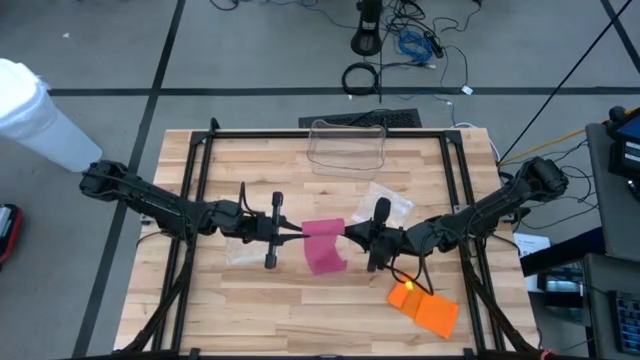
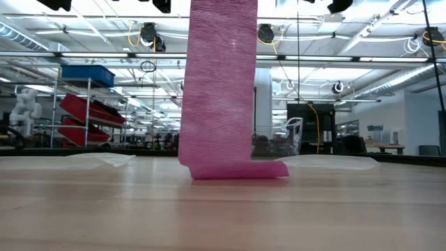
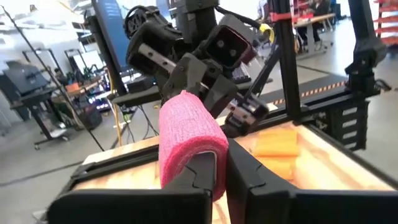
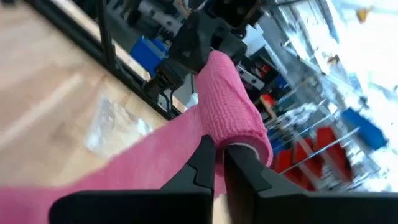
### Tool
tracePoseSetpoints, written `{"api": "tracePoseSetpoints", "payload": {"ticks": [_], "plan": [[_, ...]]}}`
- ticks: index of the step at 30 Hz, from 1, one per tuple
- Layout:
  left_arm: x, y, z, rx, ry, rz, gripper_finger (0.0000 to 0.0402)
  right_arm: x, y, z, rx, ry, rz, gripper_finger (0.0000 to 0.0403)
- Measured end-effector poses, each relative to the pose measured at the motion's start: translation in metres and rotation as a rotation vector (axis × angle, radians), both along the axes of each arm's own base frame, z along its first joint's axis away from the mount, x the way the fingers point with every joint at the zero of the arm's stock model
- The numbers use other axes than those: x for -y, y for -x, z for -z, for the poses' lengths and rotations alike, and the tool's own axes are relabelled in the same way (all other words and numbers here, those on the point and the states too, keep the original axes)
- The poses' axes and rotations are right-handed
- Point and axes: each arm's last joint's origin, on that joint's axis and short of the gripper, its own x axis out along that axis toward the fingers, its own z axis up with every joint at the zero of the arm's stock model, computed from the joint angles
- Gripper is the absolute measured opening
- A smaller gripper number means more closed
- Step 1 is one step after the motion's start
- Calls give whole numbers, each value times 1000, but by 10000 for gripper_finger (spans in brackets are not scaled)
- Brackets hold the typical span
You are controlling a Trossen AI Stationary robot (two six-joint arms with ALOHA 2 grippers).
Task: Roll bandage
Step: Roll the pink bandage
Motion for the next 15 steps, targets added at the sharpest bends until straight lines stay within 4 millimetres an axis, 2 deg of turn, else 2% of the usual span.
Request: {"api": "tracePoseSetpoints", "payload": {"ticks": [7, 12, 15], "plan": [[0, 0, 2, -8, -110, -8, 21, 1, 5, -6, 68, -297, -12, 66], [1, 0, 3, -20, -158, 5, 18, 4, 5, -11, 56, -584, -166, 86], [2, 1, 3, -14, -197, 15, 17, 11, 0, -17, 38, -746, -183, 90]]}}
